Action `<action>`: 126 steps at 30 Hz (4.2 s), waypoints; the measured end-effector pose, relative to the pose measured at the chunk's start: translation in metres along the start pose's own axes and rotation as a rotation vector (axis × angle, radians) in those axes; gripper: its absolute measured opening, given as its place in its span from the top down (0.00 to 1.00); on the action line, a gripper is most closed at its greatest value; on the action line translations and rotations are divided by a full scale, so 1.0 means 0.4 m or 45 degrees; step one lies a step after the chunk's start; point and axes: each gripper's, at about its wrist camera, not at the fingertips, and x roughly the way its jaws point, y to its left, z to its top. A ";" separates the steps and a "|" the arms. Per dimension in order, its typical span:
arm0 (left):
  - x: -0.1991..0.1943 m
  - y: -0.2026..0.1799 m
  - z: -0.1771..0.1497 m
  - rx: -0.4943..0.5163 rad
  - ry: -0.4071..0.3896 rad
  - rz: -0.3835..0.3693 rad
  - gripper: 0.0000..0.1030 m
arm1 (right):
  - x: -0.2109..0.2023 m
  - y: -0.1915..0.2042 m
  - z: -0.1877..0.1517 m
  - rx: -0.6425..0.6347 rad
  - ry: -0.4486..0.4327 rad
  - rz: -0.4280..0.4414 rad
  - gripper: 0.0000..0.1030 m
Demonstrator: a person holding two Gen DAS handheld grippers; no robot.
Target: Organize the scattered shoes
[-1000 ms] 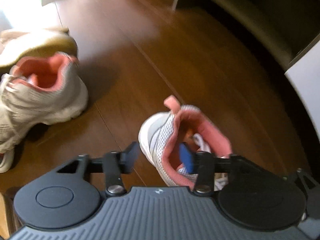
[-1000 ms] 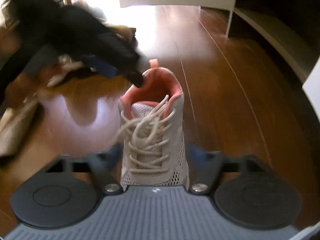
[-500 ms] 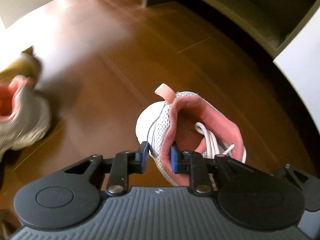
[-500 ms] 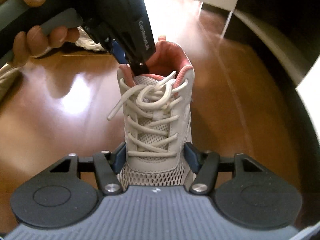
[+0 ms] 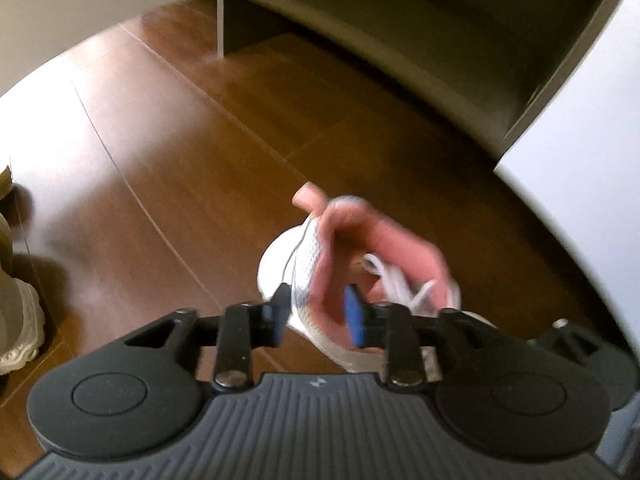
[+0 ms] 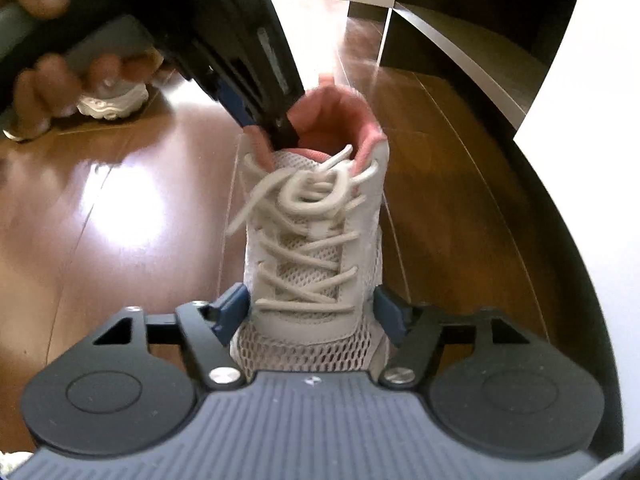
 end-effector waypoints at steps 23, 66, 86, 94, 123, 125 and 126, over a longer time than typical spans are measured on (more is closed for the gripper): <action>-0.598 0.439 -0.487 -0.141 -0.073 0.636 0.42 | -0.031 0.282 0.233 0.592 0.123 0.326 0.26; -0.405 0.348 -0.433 -0.168 0.072 0.256 0.41 | -0.005 0.246 0.312 0.070 0.085 0.318 0.16; -0.171 0.385 -0.202 -0.777 0.062 0.149 0.56 | 0.010 0.380 0.034 -0.404 0.051 0.120 0.09; -0.105 0.322 -0.149 -0.514 0.092 0.292 0.79 | 0.007 0.392 0.005 -0.241 0.038 0.072 0.21; -0.213 0.171 -0.138 -0.248 0.062 0.153 0.57 | -0.082 0.288 0.039 0.055 0.142 -0.178 0.06; -0.292 0.184 -0.206 -0.251 0.065 0.215 0.57 | -0.114 0.264 0.052 0.120 0.113 -0.174 0.06; -0.326 0.192 -0.245 -0.255 0.080 0.256 0.57 | -0.127 0.252 0.056 0.153 0.104 -0.166 0.06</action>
